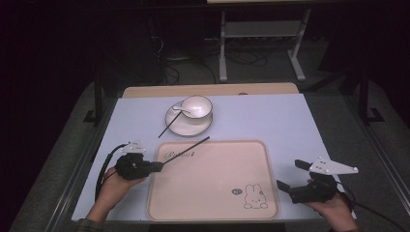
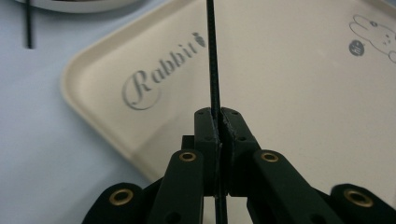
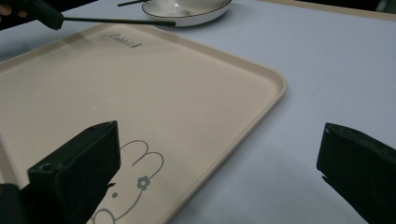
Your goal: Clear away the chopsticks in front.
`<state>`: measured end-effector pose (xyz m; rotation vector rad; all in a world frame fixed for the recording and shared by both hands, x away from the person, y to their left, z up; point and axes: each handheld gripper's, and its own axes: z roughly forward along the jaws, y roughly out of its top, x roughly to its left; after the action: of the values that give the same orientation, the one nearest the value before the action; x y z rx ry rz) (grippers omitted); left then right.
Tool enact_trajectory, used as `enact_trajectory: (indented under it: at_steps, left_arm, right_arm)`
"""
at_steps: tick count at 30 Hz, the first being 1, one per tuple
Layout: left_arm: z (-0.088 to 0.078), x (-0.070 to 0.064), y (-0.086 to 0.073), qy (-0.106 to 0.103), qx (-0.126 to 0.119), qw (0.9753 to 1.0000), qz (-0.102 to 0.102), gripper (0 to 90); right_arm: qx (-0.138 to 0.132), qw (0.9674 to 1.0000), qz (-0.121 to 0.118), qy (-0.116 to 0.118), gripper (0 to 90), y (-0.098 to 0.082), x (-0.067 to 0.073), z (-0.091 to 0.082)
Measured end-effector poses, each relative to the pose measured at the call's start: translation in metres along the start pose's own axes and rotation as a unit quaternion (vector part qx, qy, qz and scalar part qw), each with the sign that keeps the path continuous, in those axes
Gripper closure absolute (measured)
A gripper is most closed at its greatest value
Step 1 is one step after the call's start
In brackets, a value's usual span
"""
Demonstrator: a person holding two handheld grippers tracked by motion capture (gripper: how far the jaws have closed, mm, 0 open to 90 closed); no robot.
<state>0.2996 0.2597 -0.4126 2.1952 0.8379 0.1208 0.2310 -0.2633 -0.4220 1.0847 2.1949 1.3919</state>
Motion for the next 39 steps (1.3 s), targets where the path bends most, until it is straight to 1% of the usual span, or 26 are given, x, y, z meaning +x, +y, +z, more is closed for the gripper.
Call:
enact_trajectory:
  at_steps: [1,4,8,9,11,12,13,16,17,18,19,21,27,29,30,32,33,36,38,39]
  left_arm:
    - [0.0,0.0,0.0,0.0,0.0,1.0,0.0,85.2]
    - [0.01,-0.004,0.001,-0.002,0.016,0.9998,0.009,85.2]
    - [0.017,-0.004,0.0,0.001,0.028,0.9995,0.011,85.1]
    - [0.017,-0.004,0.0,0.001,0.028,0.9995,0.011,85.1]
    - [0.021,-0.005,0.0,0.007,0.037,0.9992,0.015,85.0]
    - [0.021,-0.005,0.0,0.007,0.037,0.9992,0.015,85.0]
    - [0.024,-0.005,-0.001,0.011,0.045,0.9987,0.018,85.0]
    - [0.026,-0.006,-0.002,0.014,0.052,0.9984,0.018,84.9]
    - [0.029,-0.007,-0.002,0.018,0.06,0.9978,0.023,84.8]
    - [0.029,-0.007,-0.002,0.018,0.06,0.9978,0.023,84.7]
    - [0.031,-0.007,-0.003,0.02,0.066,0.9972,0.028,84.4]
    - [0.031,-0.007,-0.003,0.02,0.064,0.9975,0.024,83.8]
    - [0.031,-0.006,-0.003,0.018,0.064,0.9975,0.022,83.3]
    - [0.03,-0.006,-0.003,0.018,0.064,0.9976,0.022,81.5]
    - [0.03,-0.006,-0.002,0.018,0.064,0.9975,0.023,79.5]
    - [0.027,-0.004,0.001,0.02,0.053,0.9983,0.013,75.2]
    - [0.025,-0.003,0.003,0.023,0.051,0.9984,0.01,71.1]
    - [0.024,0.002,0.008,0.029,0.046,0.9985,0.002,55.1]
    - [0.025,0.007,0.012,0.029,0.041,0.9987,-0.009,41.7]
    - [0.025,0.008,0.014,0.032,0.04,0.9986,-0.011,36.5]
  right_arm:
    - [0.0,1.0,0.0,0.0,0.0,0.0,0.0,0.0]
    - [0.0,1.0,0.0,-0.001,0.0,0.0,0.0,0.0]
    - [0.0,1.0,0.001,0.0,0.0,0.0,0.0,0.0]
    - [0.0,1.0,0.001,0.0,0.0,0.0,0.0,0.0]
    - [0.001,1.0,0.001,0.0,0.0,0.0,0.0,0.0]
    - [0.001,1.0,0.001,0.0,0.0,0.0,0.0,0.0]
    - [0.001,1.0,0.001,0.0,0.0,0.0,0.0,0.0]
    - [0.001,1.0,0.0,0.0,0.0,0.0,0.0,0.001]
    - [0.001,1.0,0.0,0.0,0.0,0.0,0.0,0.001]
    - [0.001,1.0,0.001,0.0,0.0,0.0,0.0,0.001]
    - [0.001,1.0,0.001,0.0,0.0,0.0,0.0,0.0]
    - [0.001,1.0,0.0,0.0,0.0,0.0,0.0,0.0]
    - [0.001,1.0,0.0,0.0,0.0,0.0,0.0,0.0]
    - [0.001,1.0,0.0,0.0,0.0,0.0,0.0,0.0]
    - [0.001,1.0,0.0,0.0,0.0,0.0,0.0,0.0]
    - [0.001,1.0,0.001,-0.001,0.0,0.0,0.0,0.0]
    - [0.001,1.0,0.001,-0.001,0.0,0.0,0.0,0.001]
    - [0.003,1.0,0.0,-0.001,0.0,0.0,0.0,0.001]
    - [0.002,1.0,0.001,0.0,0.0,0.0,0.001,0.002]
    - [0.003,1.0,0.001,0.0,0.0,0.0,0.001,0.002]
